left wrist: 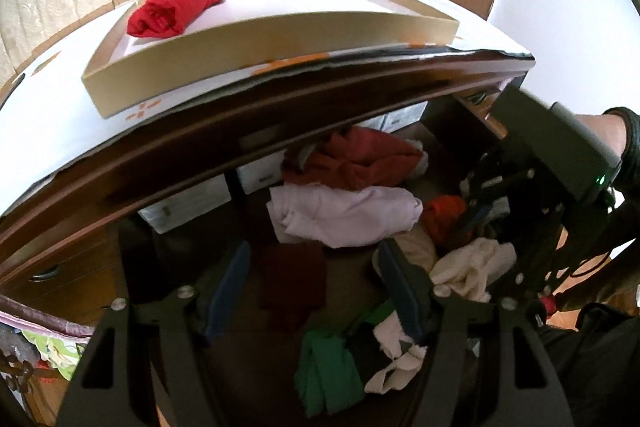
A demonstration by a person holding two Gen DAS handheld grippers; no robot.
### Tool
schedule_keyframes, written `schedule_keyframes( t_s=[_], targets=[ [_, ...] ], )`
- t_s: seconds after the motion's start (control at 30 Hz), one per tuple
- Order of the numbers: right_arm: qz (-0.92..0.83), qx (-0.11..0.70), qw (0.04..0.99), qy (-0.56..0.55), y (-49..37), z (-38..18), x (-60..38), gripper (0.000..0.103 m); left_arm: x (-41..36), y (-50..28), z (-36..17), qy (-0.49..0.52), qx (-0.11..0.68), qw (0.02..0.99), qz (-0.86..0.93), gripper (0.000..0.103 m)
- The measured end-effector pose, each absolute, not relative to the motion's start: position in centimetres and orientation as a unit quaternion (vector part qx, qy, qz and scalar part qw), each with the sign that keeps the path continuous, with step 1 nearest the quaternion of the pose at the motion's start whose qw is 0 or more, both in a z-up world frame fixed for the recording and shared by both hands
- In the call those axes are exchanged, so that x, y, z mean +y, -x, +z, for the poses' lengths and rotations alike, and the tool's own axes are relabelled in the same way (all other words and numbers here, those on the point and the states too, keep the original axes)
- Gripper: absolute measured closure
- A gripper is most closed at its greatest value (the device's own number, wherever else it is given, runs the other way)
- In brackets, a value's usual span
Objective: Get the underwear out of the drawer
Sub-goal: 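Move both grippers back down into the open drawer of clothes, then grasp the pale pink underwear in the drawer with the right gripper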
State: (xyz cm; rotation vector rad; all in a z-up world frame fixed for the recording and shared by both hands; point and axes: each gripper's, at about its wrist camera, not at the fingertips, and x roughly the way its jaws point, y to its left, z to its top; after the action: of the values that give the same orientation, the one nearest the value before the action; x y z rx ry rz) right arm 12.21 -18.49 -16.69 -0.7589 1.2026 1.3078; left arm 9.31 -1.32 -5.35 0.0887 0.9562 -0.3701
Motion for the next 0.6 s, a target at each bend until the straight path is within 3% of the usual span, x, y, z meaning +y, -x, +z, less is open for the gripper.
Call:
schedule_keyframes(
  t_s=[0.17, 0.3, 0.6],
  targets=[
    [0.577, 0.536, 0.541, 0.294, -12.9, -17.5, -17.7, 0.048, -1.6, -10.0, -5.5, -0.041, 0.461, 0.868, -0.179, 0.036],
    [0.585, 0.515, 0.558, 0.286, -11.5, -16.8, -17.8, 0.070, -1.8, -10.4, -5.8, -0.040, 0.464, 0.867, -0.178, 0.036],
    [0.534, 0.464, 0.664, 0.243, -9.9, -13.9, -21.3, 0.075, -3.5, -11.2, -6.0, -0.057, 0.454, 0.869, -0.185, 0.036]
  ],
)
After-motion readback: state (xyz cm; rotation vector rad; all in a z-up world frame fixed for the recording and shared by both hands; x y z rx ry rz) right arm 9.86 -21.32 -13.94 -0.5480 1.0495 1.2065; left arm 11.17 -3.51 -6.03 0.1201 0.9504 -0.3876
